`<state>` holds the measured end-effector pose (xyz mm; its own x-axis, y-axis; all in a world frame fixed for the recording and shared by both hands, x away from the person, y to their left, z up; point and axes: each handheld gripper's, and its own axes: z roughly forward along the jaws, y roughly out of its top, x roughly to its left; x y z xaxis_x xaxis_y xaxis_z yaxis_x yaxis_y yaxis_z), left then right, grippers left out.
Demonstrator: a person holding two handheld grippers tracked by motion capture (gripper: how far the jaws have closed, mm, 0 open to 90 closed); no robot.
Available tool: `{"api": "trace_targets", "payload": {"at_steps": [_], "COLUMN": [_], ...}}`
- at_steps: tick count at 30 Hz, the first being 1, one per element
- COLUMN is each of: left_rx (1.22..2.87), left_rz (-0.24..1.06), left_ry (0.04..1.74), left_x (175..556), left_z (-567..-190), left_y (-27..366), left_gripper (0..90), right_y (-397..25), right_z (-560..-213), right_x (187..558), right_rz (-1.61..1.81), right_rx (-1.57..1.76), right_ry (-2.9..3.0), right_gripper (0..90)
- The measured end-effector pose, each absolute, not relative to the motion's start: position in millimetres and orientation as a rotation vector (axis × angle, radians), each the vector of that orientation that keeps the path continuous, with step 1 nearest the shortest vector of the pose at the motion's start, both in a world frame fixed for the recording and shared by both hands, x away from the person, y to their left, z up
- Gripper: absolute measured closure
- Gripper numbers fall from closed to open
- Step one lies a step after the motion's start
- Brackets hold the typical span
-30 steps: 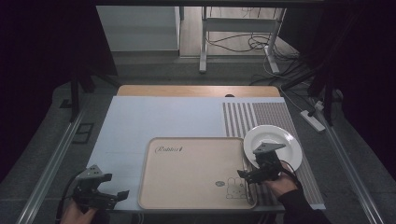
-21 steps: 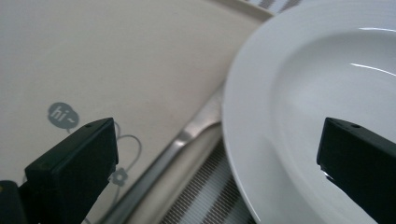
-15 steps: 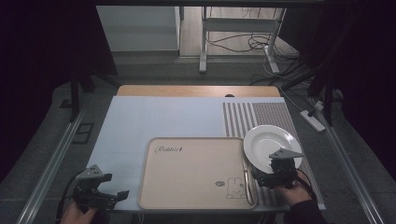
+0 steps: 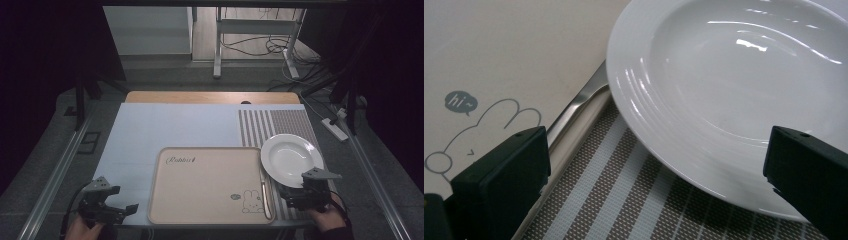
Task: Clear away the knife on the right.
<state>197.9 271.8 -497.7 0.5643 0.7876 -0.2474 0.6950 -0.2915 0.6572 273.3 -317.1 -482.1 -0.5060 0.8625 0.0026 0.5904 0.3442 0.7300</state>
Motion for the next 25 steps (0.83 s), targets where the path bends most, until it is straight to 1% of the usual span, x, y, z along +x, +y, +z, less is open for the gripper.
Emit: {"api": "trace_targets", "payload": {"at_steps": [16,25], "left_rx": [2.050,2.048], "left_rz": [0.158,0.156], "left_ry": [1.191,1.192], "left_x": [197.9,198.7], "left_z": [-498.1,-497.9], "left_y": [272.3,271.9], "left_gripper": [1.0,1.0], "right_y": [-329.8,-335.0], "right_z": [-475.0,-474.5], "right_x": [258.0,256.1], "right_rz": [1.055,1.078], "right_rx": [1.277,1.305], "right_ry": [2.189,2.177], "right_gripper": [0.0,0.0]}}
